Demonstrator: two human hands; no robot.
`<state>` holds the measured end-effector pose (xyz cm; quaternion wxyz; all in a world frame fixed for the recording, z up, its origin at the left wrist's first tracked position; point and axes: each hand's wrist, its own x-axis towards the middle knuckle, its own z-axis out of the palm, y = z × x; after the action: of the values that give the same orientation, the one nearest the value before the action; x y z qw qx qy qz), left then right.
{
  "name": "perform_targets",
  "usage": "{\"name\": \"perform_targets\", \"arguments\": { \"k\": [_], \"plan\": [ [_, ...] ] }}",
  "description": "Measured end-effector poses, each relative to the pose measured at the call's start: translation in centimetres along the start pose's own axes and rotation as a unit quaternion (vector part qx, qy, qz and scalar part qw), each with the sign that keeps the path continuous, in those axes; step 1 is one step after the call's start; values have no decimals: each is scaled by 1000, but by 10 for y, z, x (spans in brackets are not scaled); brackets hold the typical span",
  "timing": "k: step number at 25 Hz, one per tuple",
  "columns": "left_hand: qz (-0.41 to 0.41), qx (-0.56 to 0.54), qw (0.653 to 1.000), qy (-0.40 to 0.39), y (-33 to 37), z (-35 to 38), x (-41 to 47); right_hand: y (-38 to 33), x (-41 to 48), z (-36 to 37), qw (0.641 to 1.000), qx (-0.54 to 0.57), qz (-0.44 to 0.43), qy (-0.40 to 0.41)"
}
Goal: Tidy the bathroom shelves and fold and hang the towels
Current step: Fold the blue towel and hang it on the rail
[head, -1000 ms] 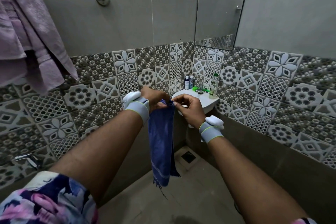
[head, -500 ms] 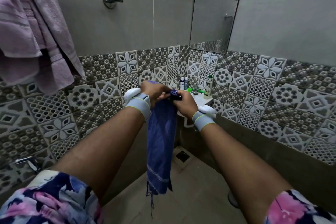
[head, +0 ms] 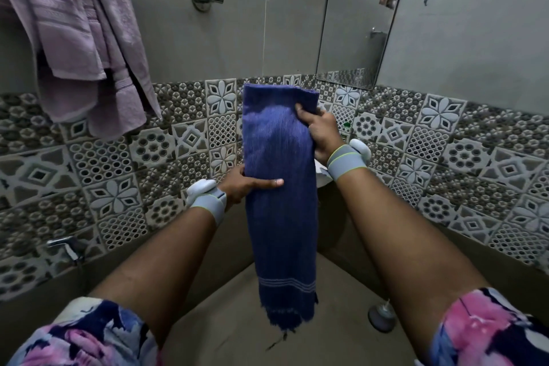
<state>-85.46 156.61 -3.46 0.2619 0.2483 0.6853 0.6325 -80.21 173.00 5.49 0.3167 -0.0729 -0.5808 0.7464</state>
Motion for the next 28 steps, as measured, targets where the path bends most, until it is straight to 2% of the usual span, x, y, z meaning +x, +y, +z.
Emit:
{"name": "perform_targets", "arguments": {
  "k": [4, 8, 11, 14, 17, 20, 22, 24, 26, 28],
  "plan": [
    [-13, -29, 999, -27, -7, 4, 1, -1, -5, -19, 995, 3, 26, 95],
    [-10, -134, 990, -41, 11, 13, 0, 26, -37, -46, 990, 15, 136, 18],
    [2, -200, 980, -6, 26, 15, 2, 54, -65, -51, 980, 58, 188, -31],
    [33, -227, 972, 46, 30, 5, 0, 64, -84, -45, 974, 23, 206, -89],
    [50, -241, 968, 52, 26, -11, -8, 61, -80, -34, 978, 5, 185, -97],
    [-5, -220, 975, -34, 7, -18, -25, 54, -69, -16, 982, 10, 162, -95],
    [-13, -148, 987, -61, -6, -16, -34, 49, -62, -9, 979, 10, 175, -103],
    [16, -95, 995, -12, -8, -15, -33, 46, -56, -8, 977, -16, 186, -100],
    [27, -120, 992, 25, 0, -15, -29, 45, -56, -11, 973, -40, 204, -99],
    [32, -145, 989, 22, 10, -15, -25, 47, -63, -16, 972, -30, 210, -99]
  ]
}}
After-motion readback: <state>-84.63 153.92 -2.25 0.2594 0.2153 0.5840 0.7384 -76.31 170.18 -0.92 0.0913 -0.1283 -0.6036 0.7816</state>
